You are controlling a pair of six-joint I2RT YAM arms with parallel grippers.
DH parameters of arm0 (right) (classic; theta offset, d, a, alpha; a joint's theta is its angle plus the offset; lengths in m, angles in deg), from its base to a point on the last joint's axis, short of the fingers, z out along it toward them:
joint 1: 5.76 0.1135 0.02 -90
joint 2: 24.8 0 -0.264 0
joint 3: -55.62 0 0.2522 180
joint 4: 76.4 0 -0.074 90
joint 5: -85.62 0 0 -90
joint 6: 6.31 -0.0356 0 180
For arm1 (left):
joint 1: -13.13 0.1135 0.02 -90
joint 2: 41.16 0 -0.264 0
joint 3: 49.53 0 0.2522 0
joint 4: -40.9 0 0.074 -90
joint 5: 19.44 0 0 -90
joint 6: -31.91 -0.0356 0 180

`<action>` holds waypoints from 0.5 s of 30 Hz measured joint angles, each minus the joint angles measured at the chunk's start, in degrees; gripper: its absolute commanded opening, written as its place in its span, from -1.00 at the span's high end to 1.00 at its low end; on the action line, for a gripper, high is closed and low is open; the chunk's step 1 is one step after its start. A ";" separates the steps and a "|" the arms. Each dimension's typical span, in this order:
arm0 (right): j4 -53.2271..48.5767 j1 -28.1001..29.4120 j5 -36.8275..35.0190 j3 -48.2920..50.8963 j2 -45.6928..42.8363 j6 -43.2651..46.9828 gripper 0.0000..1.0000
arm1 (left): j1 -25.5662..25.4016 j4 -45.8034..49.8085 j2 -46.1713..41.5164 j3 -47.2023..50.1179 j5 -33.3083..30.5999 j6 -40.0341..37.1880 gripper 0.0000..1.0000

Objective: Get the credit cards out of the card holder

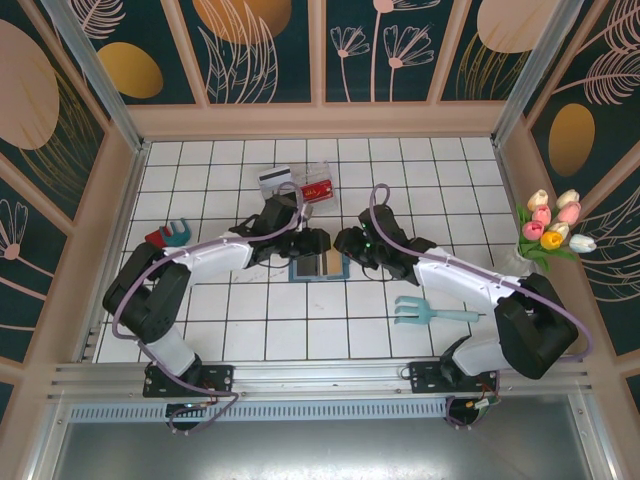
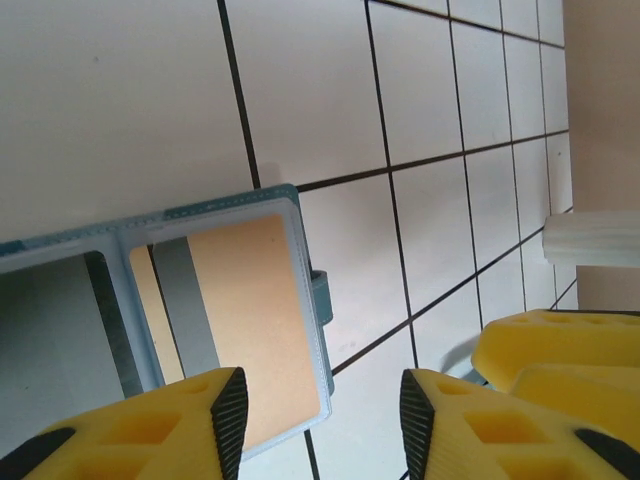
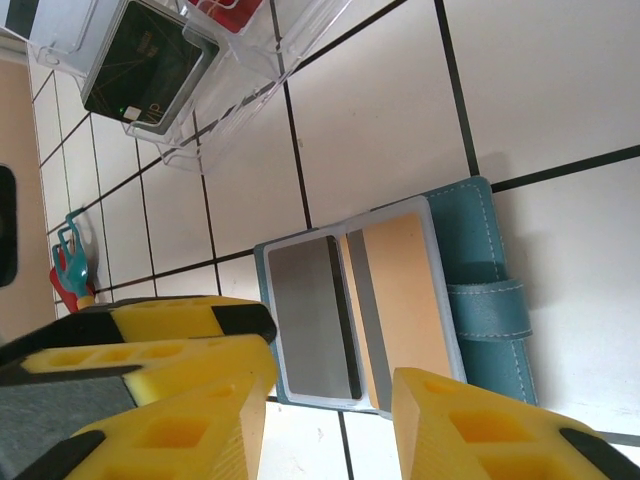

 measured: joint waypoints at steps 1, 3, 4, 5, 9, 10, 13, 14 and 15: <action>-0.11 0.11 -0.22 -0.28 0.11 0.35 0.19 | 0.17 0.15 -0.33 0.00 -0.20 0.02 0.13; -0.42 0.50 -0.42 -1.57 1.18 1.01 0.20 | 0.52 0.94 -1.27 0.00 -1.62 0.11 0.24; -0.37 0.63 -0.44 -2.19 1.95 1.18 0.22 | 0.63 1.33 -1.55 0.00 -2.19 0.17 0.29; -0.33 0.72 -0.37 -2.97 3.13 1.29 0.25 | 0.72 1.84 -1.84 0.04 -3.21 0.46 0.34; -0.31 1.03 0.44 -4.68 8.26 1.86 0.36 | 0.83 3.63 -2.08 0.96 -6.45 1.14 0.48; -0.35 1.07 0.72 -4.79 9.25 1.86 0.36 | 0.83 3.98 -2.08 1.33 -6.97 1.33 0.51; -0.37 1.16 1.16 -4.81 12.00 1.68 0.37 | 0.83 4.26 -1.92 2.47 -6.73 2.45 0.64; -0.39 1.22 1.20 -4.81 12.81 1.62 0.37 | 0.83 4.17 -1.51 2.58 -5.97 2.89 0.65; -0.39 1.25 1.29 -4.81 13.35 1.49 0.38 | 0.83 3.93 -0.96 2.58 -5.27 3.10 0.65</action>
